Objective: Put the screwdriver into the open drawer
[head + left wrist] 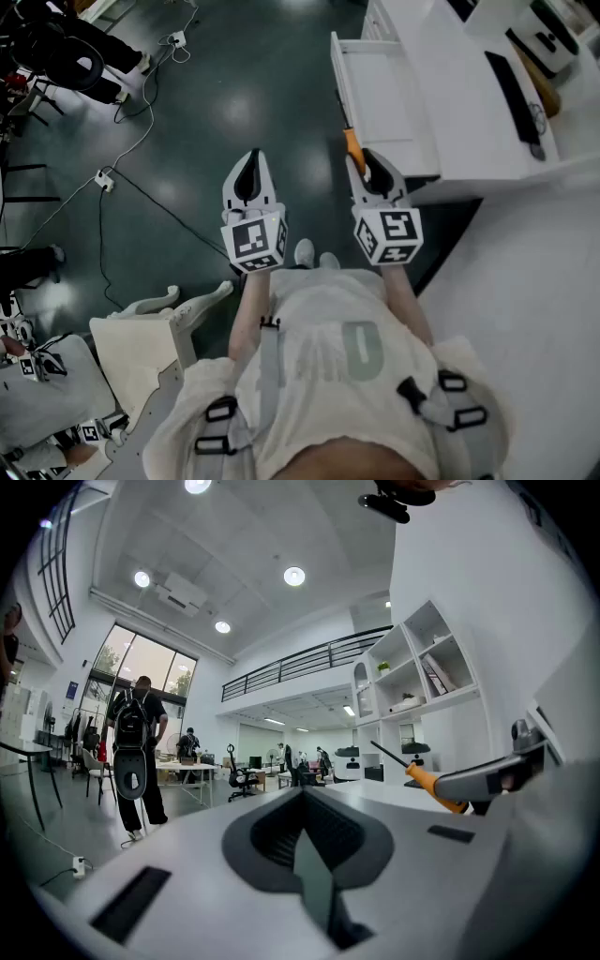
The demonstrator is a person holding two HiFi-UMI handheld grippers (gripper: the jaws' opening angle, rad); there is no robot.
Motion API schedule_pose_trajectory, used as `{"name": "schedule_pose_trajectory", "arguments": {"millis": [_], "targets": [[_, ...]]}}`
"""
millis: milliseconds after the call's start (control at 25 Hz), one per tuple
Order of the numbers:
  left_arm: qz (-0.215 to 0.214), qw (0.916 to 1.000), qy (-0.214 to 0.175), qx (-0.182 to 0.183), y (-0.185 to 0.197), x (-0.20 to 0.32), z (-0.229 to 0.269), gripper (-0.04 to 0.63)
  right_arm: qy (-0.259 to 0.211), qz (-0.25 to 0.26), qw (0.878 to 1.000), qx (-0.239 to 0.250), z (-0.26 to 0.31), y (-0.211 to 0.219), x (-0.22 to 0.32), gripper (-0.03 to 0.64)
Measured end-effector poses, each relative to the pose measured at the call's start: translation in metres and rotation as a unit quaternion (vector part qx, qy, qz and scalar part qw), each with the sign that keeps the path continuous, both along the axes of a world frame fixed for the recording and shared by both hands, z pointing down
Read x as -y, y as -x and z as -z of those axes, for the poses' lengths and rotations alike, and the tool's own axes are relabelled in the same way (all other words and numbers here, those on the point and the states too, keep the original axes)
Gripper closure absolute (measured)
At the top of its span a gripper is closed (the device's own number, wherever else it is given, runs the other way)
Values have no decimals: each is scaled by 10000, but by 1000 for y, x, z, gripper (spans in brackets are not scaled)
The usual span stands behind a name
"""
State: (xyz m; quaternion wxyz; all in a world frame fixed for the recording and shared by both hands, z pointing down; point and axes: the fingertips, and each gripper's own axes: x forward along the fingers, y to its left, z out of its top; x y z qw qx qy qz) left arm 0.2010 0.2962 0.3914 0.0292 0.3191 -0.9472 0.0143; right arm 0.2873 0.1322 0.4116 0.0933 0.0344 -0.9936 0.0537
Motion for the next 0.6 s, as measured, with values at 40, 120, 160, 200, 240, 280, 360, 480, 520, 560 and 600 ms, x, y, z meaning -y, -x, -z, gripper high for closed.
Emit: {"name": "schedule_pose_trajectory", "arguments": {"millis": [40, 120, 160, 200, 240, 280, 360, 480, 520, 560, 600], "targets": [[-8, 10000, 1, -6, 0, 0, 0, 591, 2, -10, 10000, 9, 0, 0, 0, 508], [-23, 10000, 0, -14, 0, 0, -1, 591, 4, -16, 10000, 18, 1, 0, -1, 508], [-28, 10000, -3, -18, 0, 0, -2, 591, 6, -12, 10000, 14, 1, -1, -1, 509], [-32, 10000, -6, -26, 0, 0, -2, 591, 7, -6, 10000, 8, 0, 0, -1, 508], [-34, 10000, -9, -36, 0, 1, -3, 591, 9, 0, 10000, 7, 0, 0, -2, 508], [-36, 10000, -15, -47, 1, 1, -3, 591, 11, 3, 10000, 14, 0, 0, -2, 508], [-38, 10000, -29, -69, 2, 0, -5, 591, 18, 1, 10000, 19, -1, 1, -2, 509], [-35, 9999, -53, -105, 3, -5, -7, 591, -24, -25, 10000, 0, -1, 2, -5, 509], [-30, 9999, -64, -112, 4, -7, -7, 591, -65, -16, 10000, 14, 0, 2, -7, 509], [-25, 9999, -73, -118, 6, -9, -8, 591, -99, 10, 9999, 46, 1, 4, -10, 509], [-20, 9999, -81, -123, 8, -11, -8, 591, -114, 40, 9999, 79, 1, 7, -12, 509]]}}
